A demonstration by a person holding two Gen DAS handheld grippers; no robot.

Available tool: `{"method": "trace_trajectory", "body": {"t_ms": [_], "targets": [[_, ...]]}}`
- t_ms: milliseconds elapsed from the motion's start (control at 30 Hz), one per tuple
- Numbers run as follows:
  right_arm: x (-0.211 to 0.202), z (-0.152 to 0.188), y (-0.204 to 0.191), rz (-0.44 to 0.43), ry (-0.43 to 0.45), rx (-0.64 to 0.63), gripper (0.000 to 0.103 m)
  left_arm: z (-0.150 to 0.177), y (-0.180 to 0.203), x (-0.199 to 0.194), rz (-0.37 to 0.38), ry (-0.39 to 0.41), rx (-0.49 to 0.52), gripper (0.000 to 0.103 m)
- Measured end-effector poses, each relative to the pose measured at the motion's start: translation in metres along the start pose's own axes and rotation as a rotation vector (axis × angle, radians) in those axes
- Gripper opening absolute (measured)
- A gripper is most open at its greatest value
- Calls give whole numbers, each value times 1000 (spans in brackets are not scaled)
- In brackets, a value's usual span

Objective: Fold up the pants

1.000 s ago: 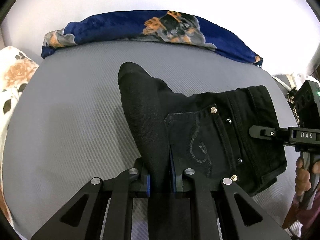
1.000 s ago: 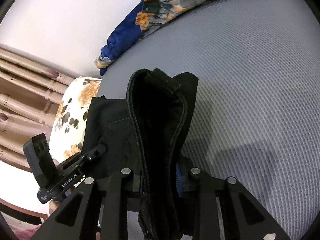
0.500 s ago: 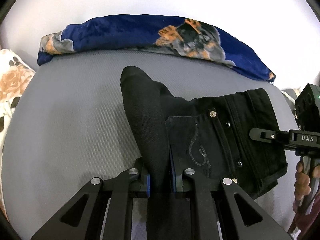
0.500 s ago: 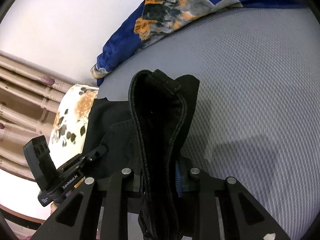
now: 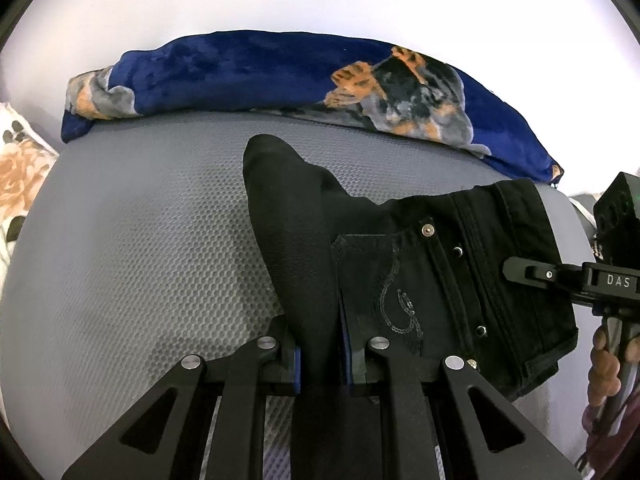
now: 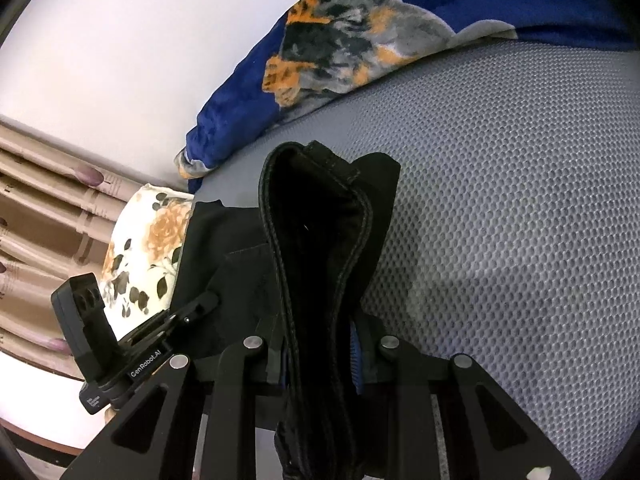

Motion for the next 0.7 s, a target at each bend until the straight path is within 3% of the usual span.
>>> {"method": "trace_trajectory", "body": {"t_ms": [133,233,367,433,567,700], "targets": [[-3,-1,8,11,8,6,22,0,-1,11,5,-11,0,15],[-4,3,17,71,18,-30,22,8,-7,25,-19,-19,-3,19],[4,9,30,204,26,-80,33,22,-13,41,-53,-7,21,41],[5,13,35,270,41,-120,48,24,-16,44,-64,18,25,48],[4,20,36,345,54,-188,57,27,-25,47,-101,49,5,68],[-2,29,39,364,59,-171,58,30,-27,38,-141,39,-15,68]]}}
Point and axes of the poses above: each gripper's, at about its wrist camera, not at the fingertips, and x roughly the way its jaws point, y to its right, z to its underside, the point moved 4 cm from there along x, roughly the way its jaws point, and after that the axes turned 9 degrees about -z, right-handed, at the moved point
